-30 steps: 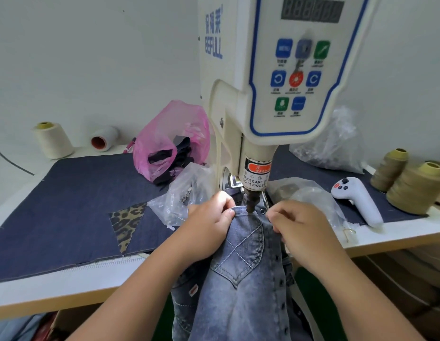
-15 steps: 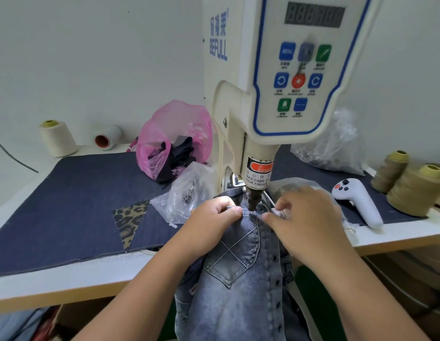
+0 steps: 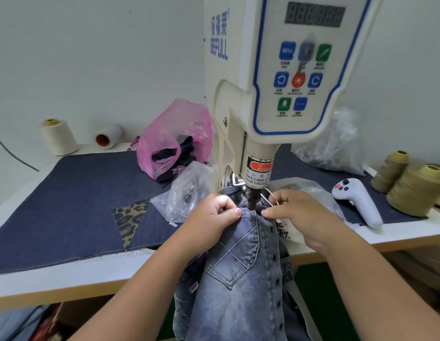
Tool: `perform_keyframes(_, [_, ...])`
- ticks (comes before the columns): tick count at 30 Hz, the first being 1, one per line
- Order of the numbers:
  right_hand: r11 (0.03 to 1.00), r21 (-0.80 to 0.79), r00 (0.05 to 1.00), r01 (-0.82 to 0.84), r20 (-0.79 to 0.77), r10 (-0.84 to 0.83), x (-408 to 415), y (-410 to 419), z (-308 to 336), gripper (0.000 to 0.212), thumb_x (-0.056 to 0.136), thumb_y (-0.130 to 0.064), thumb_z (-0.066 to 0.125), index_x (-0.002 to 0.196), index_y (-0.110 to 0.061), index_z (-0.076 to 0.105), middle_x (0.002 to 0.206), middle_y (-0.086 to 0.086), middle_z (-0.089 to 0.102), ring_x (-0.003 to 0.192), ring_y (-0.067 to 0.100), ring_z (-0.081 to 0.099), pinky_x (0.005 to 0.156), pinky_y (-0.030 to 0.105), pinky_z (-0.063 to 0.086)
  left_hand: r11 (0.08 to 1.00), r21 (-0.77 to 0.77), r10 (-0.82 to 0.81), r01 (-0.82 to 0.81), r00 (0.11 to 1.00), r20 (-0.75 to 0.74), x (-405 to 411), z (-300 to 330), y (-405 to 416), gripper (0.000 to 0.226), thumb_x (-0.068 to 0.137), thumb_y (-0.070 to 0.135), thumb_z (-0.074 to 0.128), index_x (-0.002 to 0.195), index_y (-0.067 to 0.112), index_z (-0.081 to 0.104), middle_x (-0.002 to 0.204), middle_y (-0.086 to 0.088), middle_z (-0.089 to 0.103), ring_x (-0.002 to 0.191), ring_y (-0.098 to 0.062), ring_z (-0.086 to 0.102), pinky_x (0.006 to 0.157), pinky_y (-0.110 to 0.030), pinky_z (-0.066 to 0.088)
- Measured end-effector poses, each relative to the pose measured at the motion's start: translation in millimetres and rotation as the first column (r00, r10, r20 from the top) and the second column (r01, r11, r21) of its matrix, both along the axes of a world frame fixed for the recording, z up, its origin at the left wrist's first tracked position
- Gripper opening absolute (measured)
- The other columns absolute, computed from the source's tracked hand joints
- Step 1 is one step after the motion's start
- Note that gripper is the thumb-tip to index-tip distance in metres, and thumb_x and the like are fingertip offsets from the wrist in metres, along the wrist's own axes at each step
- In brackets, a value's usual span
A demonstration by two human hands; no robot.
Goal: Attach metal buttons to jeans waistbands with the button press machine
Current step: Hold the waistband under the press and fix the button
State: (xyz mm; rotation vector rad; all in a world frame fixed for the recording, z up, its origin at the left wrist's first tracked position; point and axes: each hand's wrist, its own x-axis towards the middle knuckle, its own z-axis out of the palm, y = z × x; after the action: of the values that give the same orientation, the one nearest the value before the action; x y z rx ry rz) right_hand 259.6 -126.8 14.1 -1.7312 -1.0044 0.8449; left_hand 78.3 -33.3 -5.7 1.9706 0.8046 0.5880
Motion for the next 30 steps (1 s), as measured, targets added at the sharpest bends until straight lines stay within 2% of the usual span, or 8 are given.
perform_keyframes(6, [0.997, 0.056, 0.996, 0.045, -0.077, -0.041, -3, 1, -6, 0.035, 0.081, -0.002, 0.072, 0.069, -0.018, 0.044, 0.061, -0.010, 0.045, 0.063, 0.008, 0.040, 0.061, 0.026, 0.032, 0.999, 0.003, 0.052, -0.052, 0.999, 0.002, 1, -1, 1, 0.021, 0.096, 0.026, 0.060, 0.075, 0.023, 0.057, 0.098, 0.005, 0.060, 0.080, -0.006, 0.052, 0.073, -0.026, 0.036])
perform_keyframes(10, [0.999, 0.042, 0.981, -0.027, -0.193, 0.035, -3, 0, -1, 0.034, 0.079, -0.001, 0.073, 0.072, -0.017, 0.044, 0.057, -0.013, 0.054, 0.062, 0.004, 0.049, 0.060, 0.020, 0.041, 1.000, -0.008, 0.028, -0.028, 0.999, -0.024, 0, 0, 4, 0.018, 0.096, 0.023, 0.059, 0.079, 0.018, 0.058, 0.106, 0.002, 0.062, 0.087, -0.006, 0.054, 0.075, -0.022, 0.037])
perform_keyframes(12, [0.992, 0.041, 0.920, -0.116, -0.371, 0.123, -4, -3, 1, 0.028, 0.069, -0.006, 0.076, 0.086, -0.010, 0.054, 0.077, 0.001, 0.067, 0.080, 0.015, 0.061, 0.076, 0.028, 0.049, 0.999, -0.033, 0.012, -0.013, 0.999, -0.035, 0, 0, 5, 0.017, 0.096, 0.023, 0.060, 0.080, 0.018, 0.059, 0.109, 0.002, 0.063, 0.091, -0.008, 0.055, 0.078, -0.024, 0.038])
perform_keyframes(16, [0.982, 0.079, 0.754, -0.172, -0.631, 0.182, -4, -4, -4, 0.065, 0.064, -0.011, 0.073, 0.126, -0.007, 0.055, 0.122, 0.032, 0.058, 0.111, 0.045, 0.059, 0.106, 0.056, 0.041, 0.999, -0.051, 0.004, -0.007, 0.998, -0.060, -1, 0, 5, 0.017, 0.096, 0.026, 0.061, 0.081, 0.019, 0.060, 0.107, 0.005, 0.062, 0.090, -0.006, 0.055, 0.079, -0.024, 0.038])
perform_keyframes(18, [0.990, 0.067, 0.774, -0.121, -0.618, 0.136, -3, -1, -8, 0.056, 0.064, -0.015, 0.074, 0.117, 0.000, 0.066, 0.119, 0.031, 0.064, 0.105, 0.043, 0.065, 0.098, 0.053, 0.051, 0.999, -0.050, 0.011, -0.014, 0.998, -0.055, -1, -1, 4, 0.016, 0.096, 0.026, 0.061, 0.083, 0.016, 0.062, 0.103, 0.006, 0.062, 0.087, -0.006, 0.054, 0.077, -0.025, 0.037])
perform_keyframes(21, [0.987, 0.030, 0.769, -0.156, -0.624, 0.140, -2, 2, -11, 0.028, 0.066, -0.019, 0.075, 0.092, -0.009, 0.080, 0.100, 0.020, 0.074, 0.087, 0.032, 0.073, 0.075, 0.039, 0.059, 0.997, -0.067, 0.036, -0.037, 0.999, -0.023, 0, -1, 1, 0.017, 0.095, 0.028, 0.061, 0.084, 0.016, 0.063, 0.096, 0.007, 0.061, 0.080, -0.005, 0.053, 0.073, -0.024, 0.037])
perform_keyframes(27, [0.973, 0.025, 0.754, -0.229, -0.628, 0.193, -1, 1, -12, 0.043, 0.062, -0.014, 0.085, 0.103, -0.003, 0.076, 0.115, 0.027, 0.069, 0.097, 0.035, 0.071, 0.081, 0.042, 0.058, 0.994, -0.070, 0.085, -0.084, 0.996, 0.012, 3, -5, -3, 0.018, 0.092, 0.030, 0.065, 0.075, 0.024, 0.060, 0.084, 0.003, 0.058, 0.074, -0.011, 0.051, 0.073, -0.028, 0.040])
perform_keyframes(30, [0.980, 0.049, 0.764, -0.192, -0.619, 0.180, -2, 2, -16, 0.038, 0.067, -0.008, 0.077, 0.104, 0.000, 0.074, 0.113, 0.028, 0.069, 0.093, 0.035, 0.071, 0.077, 0.041, 0.059, 0.993, -0.025, 0.116, -0.115, 0.992, 0.052, 3, -6, -6, 0.021, 0.090, 0.028, 0.068, 0.071, 0.026, 0.060, 0.095, 0.004, 0.060, 0.080, -0.009, 0.054, 0.080, -0.028, 0.041])
